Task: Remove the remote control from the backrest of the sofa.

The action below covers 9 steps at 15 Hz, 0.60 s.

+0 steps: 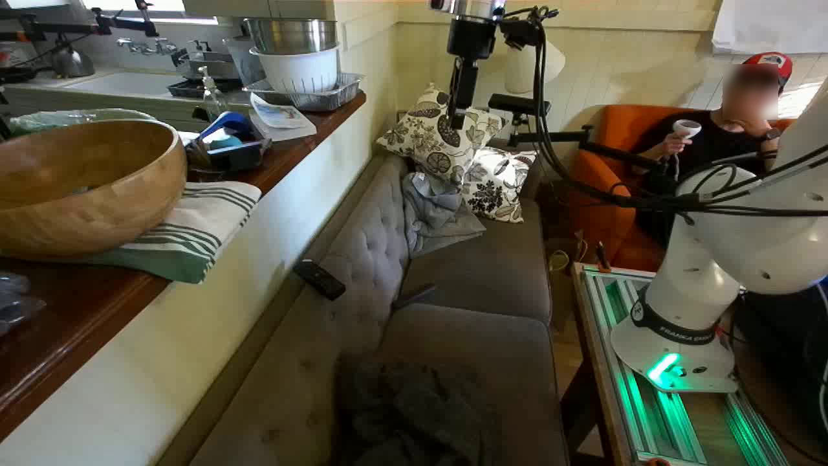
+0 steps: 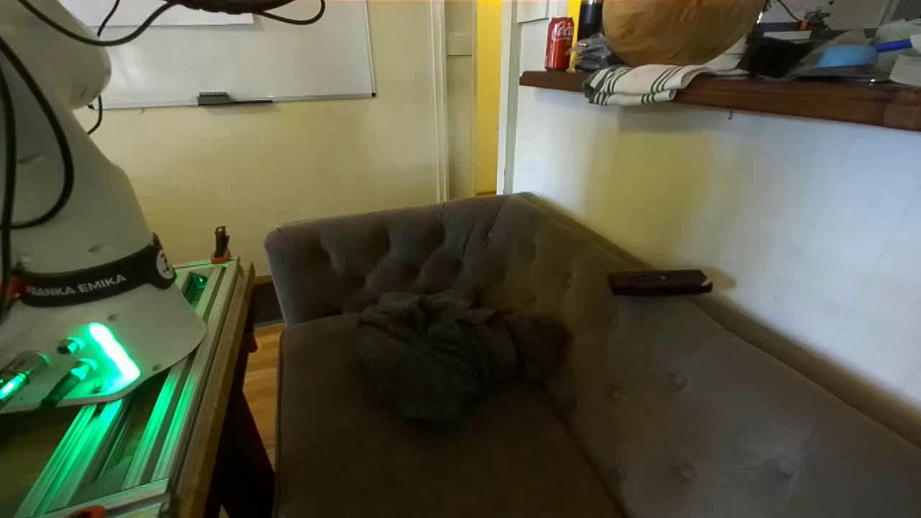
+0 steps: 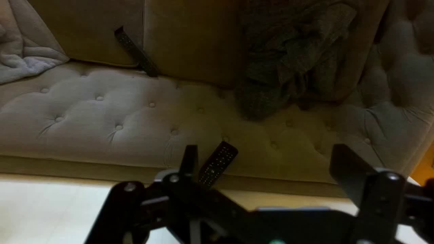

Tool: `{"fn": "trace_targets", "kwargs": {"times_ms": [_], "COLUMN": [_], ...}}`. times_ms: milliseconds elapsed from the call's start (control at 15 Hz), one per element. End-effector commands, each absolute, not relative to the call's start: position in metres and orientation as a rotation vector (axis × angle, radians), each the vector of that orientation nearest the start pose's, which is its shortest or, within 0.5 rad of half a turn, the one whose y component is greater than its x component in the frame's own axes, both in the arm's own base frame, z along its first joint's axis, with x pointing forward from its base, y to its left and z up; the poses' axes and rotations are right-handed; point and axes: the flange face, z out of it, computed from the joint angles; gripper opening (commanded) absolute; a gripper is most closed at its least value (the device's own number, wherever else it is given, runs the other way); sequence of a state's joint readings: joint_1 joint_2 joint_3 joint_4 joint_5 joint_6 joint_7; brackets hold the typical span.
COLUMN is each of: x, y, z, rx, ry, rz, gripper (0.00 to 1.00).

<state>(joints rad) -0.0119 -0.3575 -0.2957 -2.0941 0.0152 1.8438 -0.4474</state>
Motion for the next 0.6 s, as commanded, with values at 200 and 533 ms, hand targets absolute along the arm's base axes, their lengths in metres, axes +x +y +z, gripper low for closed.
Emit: {"fn": "trace_targets", "kwargs": {"times_ms": [200, 533], "x": [0.436, 0.465], "y": [-0.154, -0.164], "z": [0.572, 0.527], "rx": [-3.051, -3.028], "ry": [-0.228, -0.194], "rz": [-0.196, -0.231], "gripper": [1.00, 1.00]}}
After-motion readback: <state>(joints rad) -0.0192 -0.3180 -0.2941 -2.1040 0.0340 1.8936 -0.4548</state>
